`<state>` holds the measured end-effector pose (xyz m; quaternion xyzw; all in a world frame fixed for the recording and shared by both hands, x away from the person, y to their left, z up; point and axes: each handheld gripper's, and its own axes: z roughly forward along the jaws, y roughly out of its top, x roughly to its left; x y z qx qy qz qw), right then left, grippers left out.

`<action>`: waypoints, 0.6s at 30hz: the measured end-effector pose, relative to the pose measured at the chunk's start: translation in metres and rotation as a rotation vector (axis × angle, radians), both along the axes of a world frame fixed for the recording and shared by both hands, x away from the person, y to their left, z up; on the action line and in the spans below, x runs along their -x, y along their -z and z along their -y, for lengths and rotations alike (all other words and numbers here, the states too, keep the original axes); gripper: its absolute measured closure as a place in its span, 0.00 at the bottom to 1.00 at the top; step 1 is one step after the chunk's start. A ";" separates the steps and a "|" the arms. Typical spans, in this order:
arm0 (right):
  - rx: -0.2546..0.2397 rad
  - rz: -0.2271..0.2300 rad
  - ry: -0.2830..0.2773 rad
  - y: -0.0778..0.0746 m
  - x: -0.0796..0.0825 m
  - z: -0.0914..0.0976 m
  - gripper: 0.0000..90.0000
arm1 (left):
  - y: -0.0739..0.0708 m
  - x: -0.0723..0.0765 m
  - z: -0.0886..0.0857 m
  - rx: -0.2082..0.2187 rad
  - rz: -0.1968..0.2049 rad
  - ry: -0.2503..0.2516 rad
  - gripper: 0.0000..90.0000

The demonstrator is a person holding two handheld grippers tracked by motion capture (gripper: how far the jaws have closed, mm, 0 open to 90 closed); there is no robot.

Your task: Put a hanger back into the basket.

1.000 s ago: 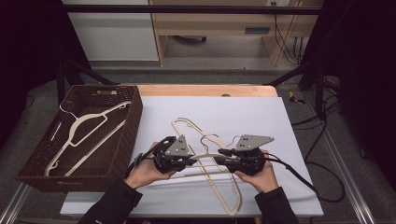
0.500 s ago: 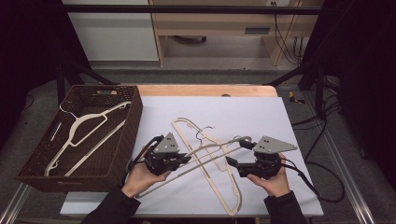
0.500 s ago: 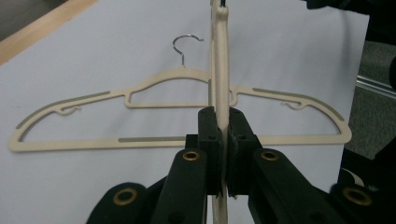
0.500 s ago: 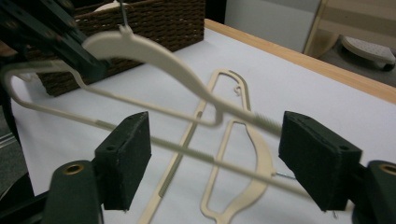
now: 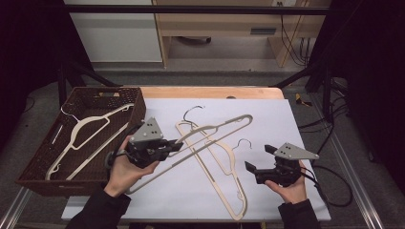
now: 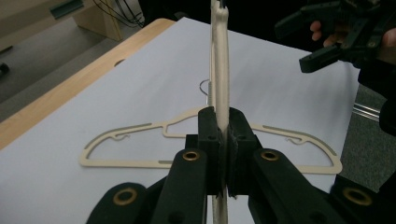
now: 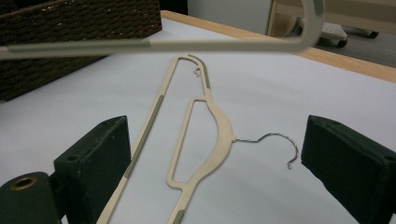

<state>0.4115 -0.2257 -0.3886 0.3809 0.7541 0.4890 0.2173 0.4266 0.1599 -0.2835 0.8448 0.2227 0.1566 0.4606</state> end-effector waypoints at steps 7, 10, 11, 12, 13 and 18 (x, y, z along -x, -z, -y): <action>0.011 -0.009 0.009 0.003 0.001 0.003 0.08 | -0.030 -0.007 -0.035 0.018 0.028 -0.043 0.96; 0.014 -0.013 0.016 0.004 0.001 0.002 0.08 | -0.040 -0.012 -0.055 0.017 0.035 -0.074 0.96; 0.016 -0.013 0.017 0.004 0.001 0.002 0.08 | -0.042 -0.014 -0.062 0.015 0.037 -0.083 0.96; 0.015 -0.016 0.017 0.004 0.001 0.002 0.07 | -0.044 -0.016 -0.069 0.012 0.041 -0.090 0.96; 0.017 -0.016 0.017 0.005 0.001 0.002 0.07 | -0.044 -0.016 -0.069 0.012 0.041 -0.090 0.96; 0.023 -0.017 0.020 0.005 0.000 0.001 0.07 | -0.049 -0.028 -0.111 0.007 0.058 -0.152 0.96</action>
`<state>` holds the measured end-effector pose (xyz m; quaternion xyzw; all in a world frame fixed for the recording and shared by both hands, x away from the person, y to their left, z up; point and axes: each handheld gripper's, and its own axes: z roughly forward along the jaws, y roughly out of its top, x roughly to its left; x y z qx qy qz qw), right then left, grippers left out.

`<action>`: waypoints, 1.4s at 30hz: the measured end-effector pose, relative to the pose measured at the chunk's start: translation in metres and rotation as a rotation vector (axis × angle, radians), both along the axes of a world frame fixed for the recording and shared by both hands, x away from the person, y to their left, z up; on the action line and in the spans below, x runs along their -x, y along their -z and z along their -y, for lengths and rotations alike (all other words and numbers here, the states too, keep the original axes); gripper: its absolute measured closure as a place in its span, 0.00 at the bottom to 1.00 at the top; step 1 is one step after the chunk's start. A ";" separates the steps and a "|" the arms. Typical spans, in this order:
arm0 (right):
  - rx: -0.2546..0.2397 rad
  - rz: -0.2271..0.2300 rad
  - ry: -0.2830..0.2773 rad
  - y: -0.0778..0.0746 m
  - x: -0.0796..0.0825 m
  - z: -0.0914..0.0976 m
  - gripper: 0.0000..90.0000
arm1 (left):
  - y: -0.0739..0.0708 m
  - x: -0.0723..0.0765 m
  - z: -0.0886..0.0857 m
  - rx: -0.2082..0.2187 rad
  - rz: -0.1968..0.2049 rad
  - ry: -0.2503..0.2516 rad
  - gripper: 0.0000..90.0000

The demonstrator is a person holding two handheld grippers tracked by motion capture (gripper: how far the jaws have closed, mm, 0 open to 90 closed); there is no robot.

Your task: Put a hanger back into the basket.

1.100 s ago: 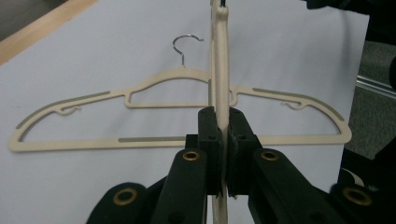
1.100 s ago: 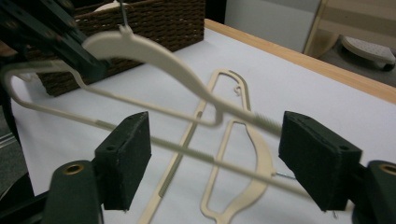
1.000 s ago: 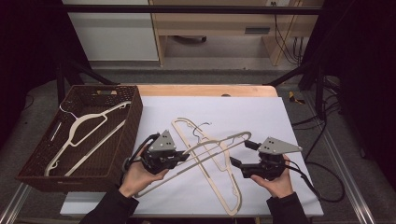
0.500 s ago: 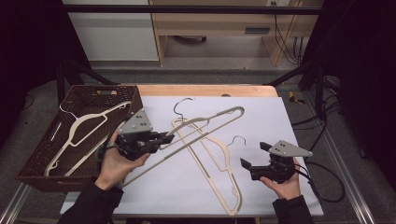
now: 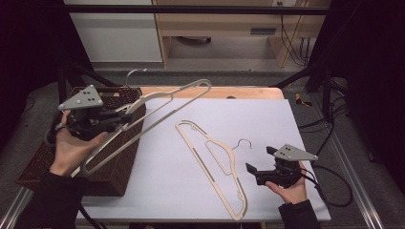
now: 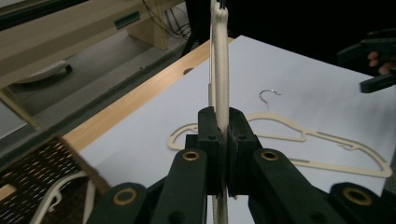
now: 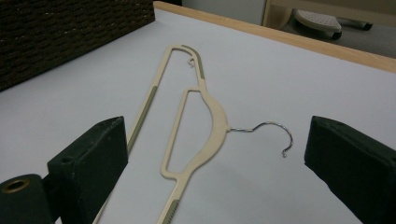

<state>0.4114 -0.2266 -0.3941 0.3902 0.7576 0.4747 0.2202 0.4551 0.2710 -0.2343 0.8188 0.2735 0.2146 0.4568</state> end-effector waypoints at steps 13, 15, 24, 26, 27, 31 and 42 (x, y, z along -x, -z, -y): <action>0.011 -0.005 0.006 0.001 -0.001 0.000 0.07 | 0.029 -0.027 -0.078 -0.003 -0.051 -0.141 0.96; 0.010 -0.006 0.004 0.001 -0.001 0.000 0.07 | 0.036 -0.029 -0.093 0.001 -0.061 -0.163 0.96; 0.016 -0.007 0.003 0.001 -0.002 -0.001 0.06 | 0.052 -0.034 -0.128 0.013 -0.085 -0.219 0.96; 0.017 -0.012 0.004 0.001 -0.002 -0.001 0.06 | 0.053 -0.034 -0.131 0.012 -0.088 -0.224 0.96; 0.018 -0.012 0.005 0.002 -0.002 -0.001 0.06 | 0.056 -0.035 -0.137 0.014 -0.093 -0.242 0.96; 0.018 -0.007 0.001 0.001 -0.002 0.000 0.06 | 0.064 -0.037 -0.149 0.034 -0.105 -0.269 0.96; 0.021 -0.015 0.003 0.002 -0.002 -0.001 0.06 | 0.072 -0.033 -0.167 0.047 -0.111 -0.290 0.96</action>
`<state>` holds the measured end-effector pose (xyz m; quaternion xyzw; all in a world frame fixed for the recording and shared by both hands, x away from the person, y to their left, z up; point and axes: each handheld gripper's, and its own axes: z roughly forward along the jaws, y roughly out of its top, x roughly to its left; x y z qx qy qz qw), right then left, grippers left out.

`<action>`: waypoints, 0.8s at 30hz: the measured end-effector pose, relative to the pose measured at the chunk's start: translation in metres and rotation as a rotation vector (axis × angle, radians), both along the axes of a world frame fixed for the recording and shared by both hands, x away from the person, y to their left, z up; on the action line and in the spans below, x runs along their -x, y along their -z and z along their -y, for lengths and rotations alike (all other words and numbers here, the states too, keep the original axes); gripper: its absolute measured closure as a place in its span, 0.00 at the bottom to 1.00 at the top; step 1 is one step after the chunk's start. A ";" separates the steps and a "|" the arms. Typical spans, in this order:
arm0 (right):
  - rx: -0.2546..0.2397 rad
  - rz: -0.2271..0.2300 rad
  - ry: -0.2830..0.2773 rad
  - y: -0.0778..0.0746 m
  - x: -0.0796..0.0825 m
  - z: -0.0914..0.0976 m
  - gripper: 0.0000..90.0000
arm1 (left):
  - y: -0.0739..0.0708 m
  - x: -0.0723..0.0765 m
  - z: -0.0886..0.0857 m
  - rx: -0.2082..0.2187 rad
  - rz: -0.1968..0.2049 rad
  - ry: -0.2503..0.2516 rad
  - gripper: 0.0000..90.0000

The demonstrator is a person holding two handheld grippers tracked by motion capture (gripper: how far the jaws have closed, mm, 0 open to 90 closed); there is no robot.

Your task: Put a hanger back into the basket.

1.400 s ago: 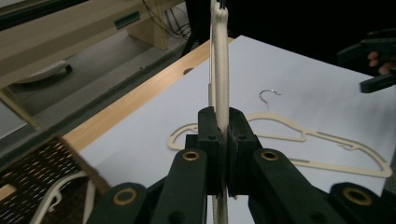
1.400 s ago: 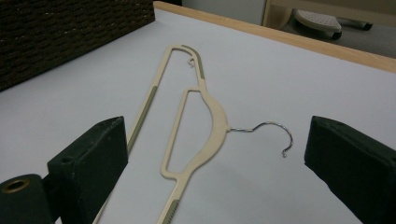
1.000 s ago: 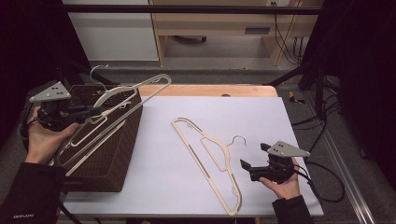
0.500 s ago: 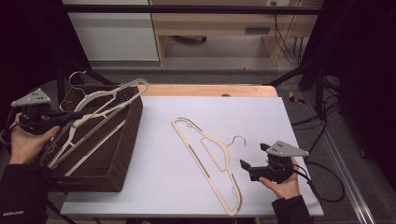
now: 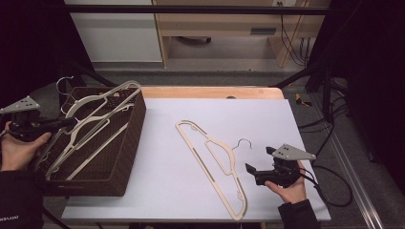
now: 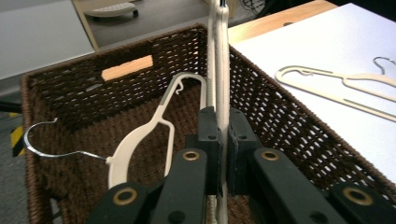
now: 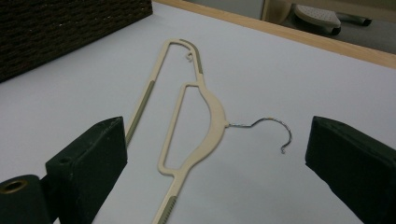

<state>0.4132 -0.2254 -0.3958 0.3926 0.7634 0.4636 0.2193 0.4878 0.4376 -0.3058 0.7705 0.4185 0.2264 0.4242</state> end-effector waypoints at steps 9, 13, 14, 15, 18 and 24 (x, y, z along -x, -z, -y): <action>0.001 -0.003 -0.002 0.000 0.000 0.000 0.06 | 0.015 -0.004 0.002 -0.018 -0.075 0.003 0.96; 0.005 -0.004 -0.008 0.000 0.000 0.000 0.06 | 0.027 -0.004 -0.005 -0.032 -0.108 -0.008 0.96; 0.005 -0.009 -0.005 0.001 0.000 0.000 0.06 | 0.027 -0.004 -0.005 -0.032 -0.108 -0.008 0.96; 0.005 -0.010 -0.003 0.001 -0.001 -0.001 0.06 | 0.028 -0.003 -0.007 -0.029 -0.113 -0.011 0.96; 0.009 -0.014 -0.007 0.002 -0.001 -0.002 0.06 | 0.034 -0.005 -0.010 -0.081 -0.139 -0.042 0.96; 0.009 -0.017 -0.007 0.002 -0.002 -0.002 0.06 | 0.046 -0.009 -0.004 -0.056 -0.184 0.009 0.96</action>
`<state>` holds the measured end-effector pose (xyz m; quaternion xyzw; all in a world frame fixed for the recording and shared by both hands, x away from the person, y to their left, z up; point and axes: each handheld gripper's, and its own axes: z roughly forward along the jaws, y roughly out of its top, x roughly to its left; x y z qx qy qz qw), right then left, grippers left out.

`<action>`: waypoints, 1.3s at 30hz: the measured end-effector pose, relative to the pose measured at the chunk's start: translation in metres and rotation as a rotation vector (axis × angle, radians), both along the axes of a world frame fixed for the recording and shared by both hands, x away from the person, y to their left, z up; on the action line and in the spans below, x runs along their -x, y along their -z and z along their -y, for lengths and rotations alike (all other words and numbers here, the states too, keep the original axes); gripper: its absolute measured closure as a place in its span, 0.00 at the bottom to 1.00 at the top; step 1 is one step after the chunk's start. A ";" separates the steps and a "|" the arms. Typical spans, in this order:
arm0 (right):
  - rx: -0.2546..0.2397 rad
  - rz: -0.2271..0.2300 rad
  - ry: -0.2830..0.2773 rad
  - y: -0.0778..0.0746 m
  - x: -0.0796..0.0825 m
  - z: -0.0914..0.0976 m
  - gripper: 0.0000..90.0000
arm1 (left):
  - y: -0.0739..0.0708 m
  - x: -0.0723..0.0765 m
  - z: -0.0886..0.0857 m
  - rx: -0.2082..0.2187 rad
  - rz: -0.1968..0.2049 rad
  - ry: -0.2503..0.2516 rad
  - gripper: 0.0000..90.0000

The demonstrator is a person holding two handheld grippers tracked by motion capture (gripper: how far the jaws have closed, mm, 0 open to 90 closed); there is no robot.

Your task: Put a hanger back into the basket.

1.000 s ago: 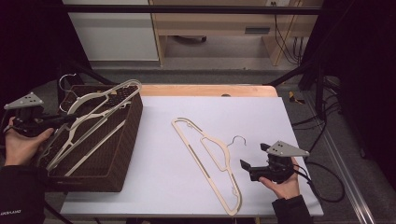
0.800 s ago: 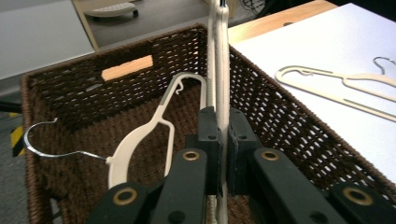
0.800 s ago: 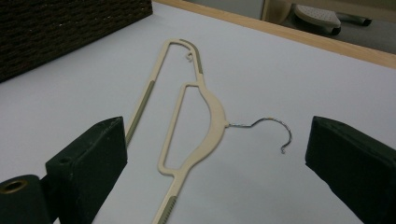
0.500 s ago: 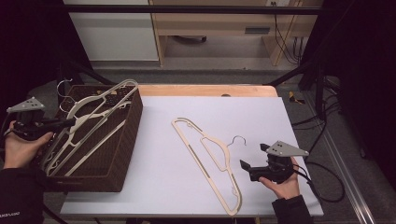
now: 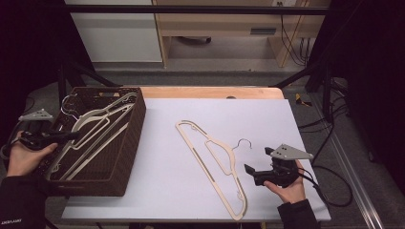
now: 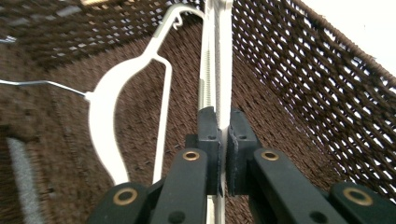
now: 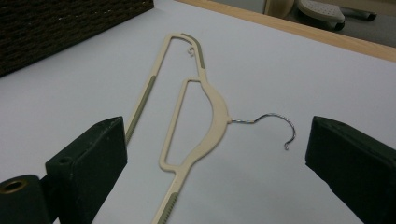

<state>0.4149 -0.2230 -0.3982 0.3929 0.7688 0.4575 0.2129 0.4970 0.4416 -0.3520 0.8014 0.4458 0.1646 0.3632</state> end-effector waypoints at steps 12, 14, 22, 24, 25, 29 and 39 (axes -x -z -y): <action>-0.007 -0.004 -0.001 0.000 0.000 0.000 0.06 | 0.025 -0.012 -0.001 -0.018 -0.093 -0.162 0.93; -0.007 0.000 -0.002 0.000 -0.001 0.000 0.06 | 0.025 -0.012 -0.002 -0.037 -0.091 -0.188 0.89; -0.014 -0.007 -0.002 0.001 -0.002 -0.002 0.06 | 0.015 0.000 -0.010 -0.032 0.003 -0.301 0.72; -0.009 -0.003 -0.005 0.001 -0.003 -0.002 0.06 | 0.008 0.006 -0.006 -0.002 0.048 -0.289 0.67; -0.010 -0.004 -0.001 0.001 -0.003 -0.002 0.06 | 0.005 0.010 -0.003 0.015 0.075 -0.279 0.64; -0.016 -0.003 0.005 0.000 -0.003 -0.001 0.06 | -0.007 0.024 0.014 0.059 0.167 -0.226 0.54; -0.010 -0.005 0.017 0.001 -0.003 -0.002 0.07 | -0.019 0.041 0.074 0.204 0.291 -0.076 0.23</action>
